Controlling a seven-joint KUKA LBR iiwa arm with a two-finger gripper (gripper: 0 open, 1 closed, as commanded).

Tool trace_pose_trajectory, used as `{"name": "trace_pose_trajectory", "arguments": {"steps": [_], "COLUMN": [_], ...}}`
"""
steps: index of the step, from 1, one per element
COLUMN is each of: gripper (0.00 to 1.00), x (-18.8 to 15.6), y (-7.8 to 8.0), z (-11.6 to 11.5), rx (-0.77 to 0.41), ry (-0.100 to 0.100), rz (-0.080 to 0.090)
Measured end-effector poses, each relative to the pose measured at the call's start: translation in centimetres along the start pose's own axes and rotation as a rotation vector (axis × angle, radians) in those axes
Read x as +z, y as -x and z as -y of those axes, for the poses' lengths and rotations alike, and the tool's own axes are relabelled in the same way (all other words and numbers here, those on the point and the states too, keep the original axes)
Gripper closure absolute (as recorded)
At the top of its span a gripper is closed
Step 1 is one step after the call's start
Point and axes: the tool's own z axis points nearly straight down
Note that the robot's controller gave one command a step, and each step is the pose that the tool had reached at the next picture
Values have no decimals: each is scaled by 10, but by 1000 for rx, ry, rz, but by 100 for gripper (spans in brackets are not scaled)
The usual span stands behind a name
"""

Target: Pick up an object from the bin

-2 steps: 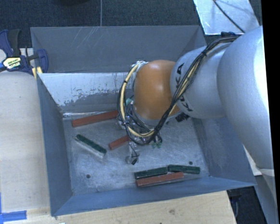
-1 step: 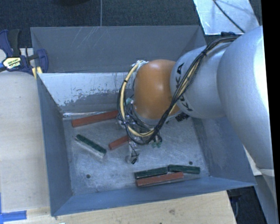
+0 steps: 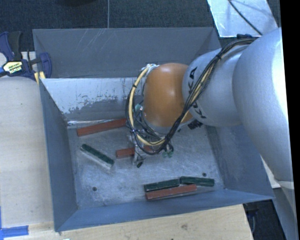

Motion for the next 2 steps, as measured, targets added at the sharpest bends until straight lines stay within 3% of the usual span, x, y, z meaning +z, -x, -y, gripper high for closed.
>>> {"name": "trace_pose_trajectory", "arguments": {"steps": [2], "gripper": [100], "x": [-97], "y": [4], "z": [0], "rx": [4], "ry": [-1], "rz": [-1]}}
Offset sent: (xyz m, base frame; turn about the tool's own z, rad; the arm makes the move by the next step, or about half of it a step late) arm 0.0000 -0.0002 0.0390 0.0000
